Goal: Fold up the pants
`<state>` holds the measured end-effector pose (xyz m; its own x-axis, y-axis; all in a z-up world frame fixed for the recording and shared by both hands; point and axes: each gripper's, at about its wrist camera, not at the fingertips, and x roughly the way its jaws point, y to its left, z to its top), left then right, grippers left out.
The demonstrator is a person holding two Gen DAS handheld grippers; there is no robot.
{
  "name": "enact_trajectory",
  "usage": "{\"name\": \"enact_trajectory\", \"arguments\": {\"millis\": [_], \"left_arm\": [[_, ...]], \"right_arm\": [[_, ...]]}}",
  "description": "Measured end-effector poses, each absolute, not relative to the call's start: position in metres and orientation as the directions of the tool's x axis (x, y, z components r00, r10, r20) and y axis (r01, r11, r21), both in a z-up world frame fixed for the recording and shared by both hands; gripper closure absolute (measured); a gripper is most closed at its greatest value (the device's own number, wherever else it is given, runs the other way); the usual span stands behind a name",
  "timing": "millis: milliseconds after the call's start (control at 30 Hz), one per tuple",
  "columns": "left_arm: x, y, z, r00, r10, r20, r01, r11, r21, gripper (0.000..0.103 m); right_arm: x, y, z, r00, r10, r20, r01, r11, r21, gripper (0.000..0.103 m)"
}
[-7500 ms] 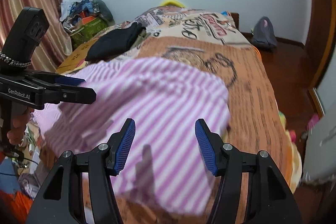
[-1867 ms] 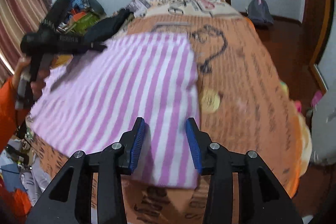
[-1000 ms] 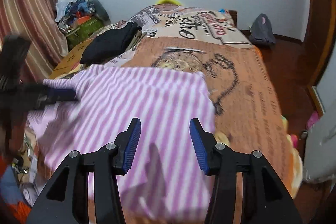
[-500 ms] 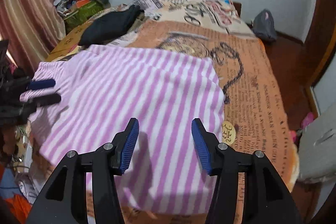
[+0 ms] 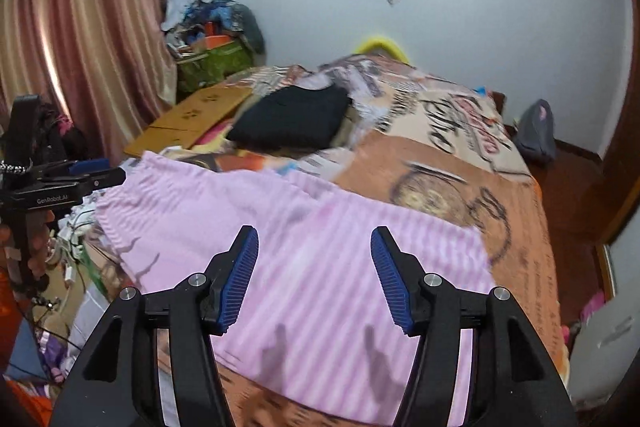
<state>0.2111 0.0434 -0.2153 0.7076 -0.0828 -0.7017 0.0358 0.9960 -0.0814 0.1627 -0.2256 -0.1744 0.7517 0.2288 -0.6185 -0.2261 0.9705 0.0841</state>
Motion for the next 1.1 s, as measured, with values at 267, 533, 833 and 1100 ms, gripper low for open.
{"name": "enact_trajectory", "arguments": {"millis": [267, 533, 833, 1100], "left_arm": [[0.192, 0.120, -0.264, 0.652, -0.074, -0.755, -0.124, 0.971, -0.203, 0.024], [0.189, 0.155, -0.313, 0.569, -0.218, -0.793, -0.184, 0.906, -0.381, 0.024], [0.209, 0.180, -0.346, 0.557, -0.419, -0.717, -0.234, 0.749, -0.620, 0.024], [0.236, 0.168, -0.345, 0.556, -0.317, -0.768, -0.232, 0.828, -0.510, 0.025]], "right_arm": [[0.184, -0.174, -0.193, 0.715, 0.267, -0.646, -0.257, 0.960, 0.112, 0.042], [0.197, -0.139, -0.228, 0.656, 0.251, -0.712, -0.268, 0.959, 0.092, 0.042], [0.203, -0.135, -0.265, 0.594, 0.224, -0.772, -0.248, 0.965, 0.089, 0.038], [0.204, -0.135, -0.266, 0.592, 0.241, -0.769, -0.256, 0.961, 0.105, 0.035]]}}
